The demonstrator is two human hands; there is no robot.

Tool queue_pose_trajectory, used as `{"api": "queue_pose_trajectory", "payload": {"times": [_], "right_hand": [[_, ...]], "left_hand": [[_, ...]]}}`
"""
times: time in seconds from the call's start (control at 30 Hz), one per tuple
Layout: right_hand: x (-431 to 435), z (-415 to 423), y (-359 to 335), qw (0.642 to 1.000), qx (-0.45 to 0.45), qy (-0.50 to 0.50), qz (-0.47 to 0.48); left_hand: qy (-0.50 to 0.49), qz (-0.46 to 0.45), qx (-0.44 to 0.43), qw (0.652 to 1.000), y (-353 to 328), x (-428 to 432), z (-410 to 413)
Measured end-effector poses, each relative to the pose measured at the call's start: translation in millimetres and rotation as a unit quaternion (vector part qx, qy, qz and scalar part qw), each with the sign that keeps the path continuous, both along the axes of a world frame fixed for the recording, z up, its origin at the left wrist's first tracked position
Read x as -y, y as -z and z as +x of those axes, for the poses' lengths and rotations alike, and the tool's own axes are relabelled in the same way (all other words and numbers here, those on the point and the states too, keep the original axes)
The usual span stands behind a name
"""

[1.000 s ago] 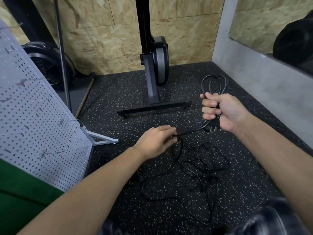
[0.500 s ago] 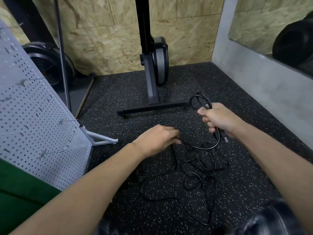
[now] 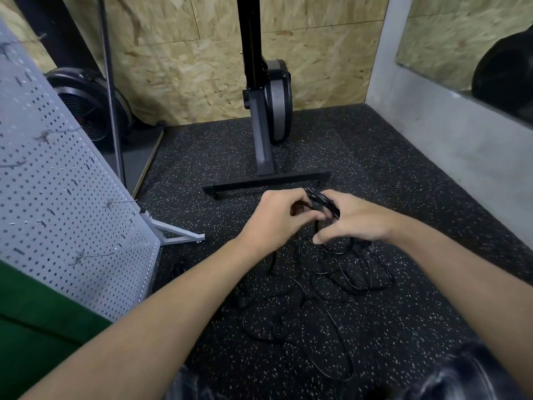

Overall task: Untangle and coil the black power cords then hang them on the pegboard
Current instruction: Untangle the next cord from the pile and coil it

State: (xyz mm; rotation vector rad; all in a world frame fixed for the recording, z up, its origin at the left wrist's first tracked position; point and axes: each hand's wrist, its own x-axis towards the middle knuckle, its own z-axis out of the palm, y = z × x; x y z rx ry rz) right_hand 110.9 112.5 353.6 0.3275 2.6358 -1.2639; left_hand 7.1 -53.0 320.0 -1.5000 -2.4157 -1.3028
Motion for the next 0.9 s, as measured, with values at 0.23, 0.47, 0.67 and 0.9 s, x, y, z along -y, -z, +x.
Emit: {"api": "queue_pose_trajectory", "payload": {"times": [0.23,0.47,0.67,0.9], "right_hand": [[6.8,-4.6,7.4,0.996,-0.057,-0.010,-0.070],[8.1,-0.9,-0.9,0.996,-0.015,-0.004,-0.091],[6.5,2.2,-4.7,0.991,-0.023,-0.005,-0.135],[-2.5,5.6,-8.5,0.959,-0.029,0.003,-0.281]], "left_hand": [[-0.022,0.026,0.017,0.999,-1.1,0.1,-0.3],[-0.040,0.062,0.006,0.997,-10.9,1.2,5.5],[-0.076,0.090,0.056,0.991,-24.7,6.1,3.1],[0.013,-0.032,0.222,0.975,-7.6,17.4,-14.7]]}}
